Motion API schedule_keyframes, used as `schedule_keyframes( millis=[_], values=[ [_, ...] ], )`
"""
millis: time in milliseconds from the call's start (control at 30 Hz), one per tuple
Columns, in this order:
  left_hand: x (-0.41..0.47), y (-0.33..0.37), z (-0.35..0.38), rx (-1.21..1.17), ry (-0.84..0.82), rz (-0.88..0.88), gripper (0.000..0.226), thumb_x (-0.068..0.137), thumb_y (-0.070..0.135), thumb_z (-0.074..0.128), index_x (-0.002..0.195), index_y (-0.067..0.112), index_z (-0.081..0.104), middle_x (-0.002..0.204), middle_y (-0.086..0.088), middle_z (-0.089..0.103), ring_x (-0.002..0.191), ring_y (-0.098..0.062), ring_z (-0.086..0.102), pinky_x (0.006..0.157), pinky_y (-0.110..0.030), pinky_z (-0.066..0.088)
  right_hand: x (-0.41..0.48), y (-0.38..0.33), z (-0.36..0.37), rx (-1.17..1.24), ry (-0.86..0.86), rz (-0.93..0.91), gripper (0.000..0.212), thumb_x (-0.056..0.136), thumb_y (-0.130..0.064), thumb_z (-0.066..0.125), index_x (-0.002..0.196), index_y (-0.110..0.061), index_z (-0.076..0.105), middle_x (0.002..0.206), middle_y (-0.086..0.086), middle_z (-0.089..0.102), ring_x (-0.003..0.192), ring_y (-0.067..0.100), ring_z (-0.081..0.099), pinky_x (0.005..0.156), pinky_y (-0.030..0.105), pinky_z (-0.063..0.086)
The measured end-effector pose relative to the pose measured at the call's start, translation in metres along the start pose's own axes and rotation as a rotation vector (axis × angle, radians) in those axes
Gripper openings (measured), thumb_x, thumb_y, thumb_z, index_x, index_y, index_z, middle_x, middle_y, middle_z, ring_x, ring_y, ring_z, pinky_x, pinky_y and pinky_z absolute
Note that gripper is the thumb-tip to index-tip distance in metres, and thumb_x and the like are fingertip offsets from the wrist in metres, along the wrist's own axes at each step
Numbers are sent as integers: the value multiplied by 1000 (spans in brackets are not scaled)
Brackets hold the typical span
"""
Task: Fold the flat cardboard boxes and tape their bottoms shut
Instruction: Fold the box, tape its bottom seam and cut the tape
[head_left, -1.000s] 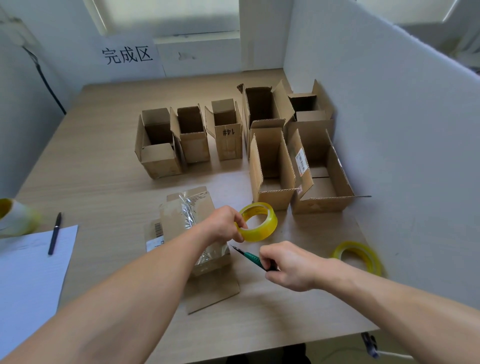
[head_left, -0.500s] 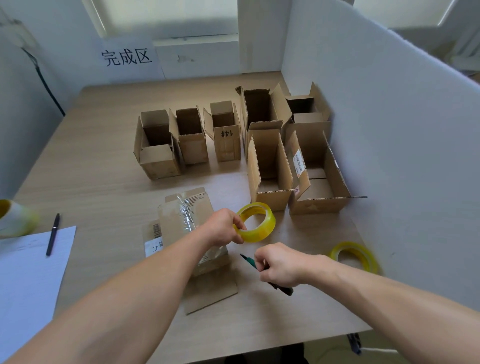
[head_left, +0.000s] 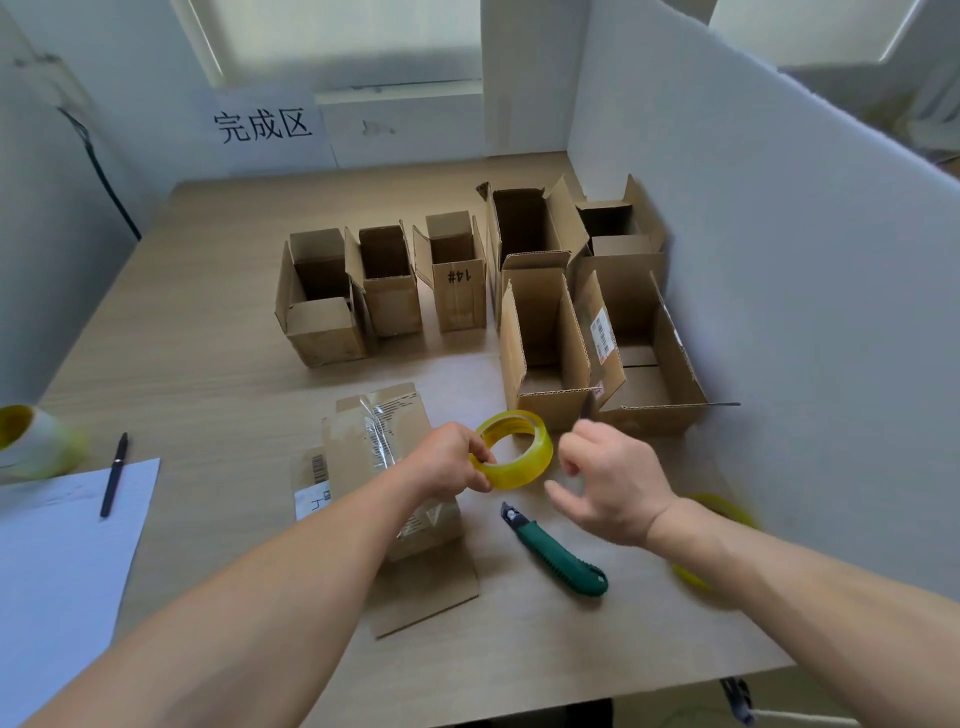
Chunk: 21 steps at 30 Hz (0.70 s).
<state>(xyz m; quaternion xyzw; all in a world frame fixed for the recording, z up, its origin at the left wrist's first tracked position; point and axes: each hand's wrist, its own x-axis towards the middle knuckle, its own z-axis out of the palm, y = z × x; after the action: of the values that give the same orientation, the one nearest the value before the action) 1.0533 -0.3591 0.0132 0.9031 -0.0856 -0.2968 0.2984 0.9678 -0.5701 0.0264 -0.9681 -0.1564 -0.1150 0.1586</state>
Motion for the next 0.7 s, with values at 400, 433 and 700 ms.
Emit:
schedule_keyframes(
  millis=[400,433,700],
  values=[
    [-5,0,-3,-17,-10,64,21,69,6,83,81,20,73,74,2,67,73,-15,62,69,-29,55,42,-38,17,-9,-315,-114,44,90,-46,63,125,-30,42,100,0,66,86,25,63,72,34,53],
    [-6,-1,-3,-37,-1,73,22,70,5,82,80,21,73,71,4,65,71,-14,61,67,-26,52,43,-39,17,18,-327,-79,42,91,-43,62,125,-30,41,100,0,65,85,24,64,68,31,50],
    [-13,-10,-8,-207,99,58,42,74,-2,79,95,14,47,69,1,60,65,-15,58,79,-41,56,59,-59,20,82,-442,150,47,90,-31,61,130,-36,36,98,4,66,86,27,62,77,44,56]
  ],
)
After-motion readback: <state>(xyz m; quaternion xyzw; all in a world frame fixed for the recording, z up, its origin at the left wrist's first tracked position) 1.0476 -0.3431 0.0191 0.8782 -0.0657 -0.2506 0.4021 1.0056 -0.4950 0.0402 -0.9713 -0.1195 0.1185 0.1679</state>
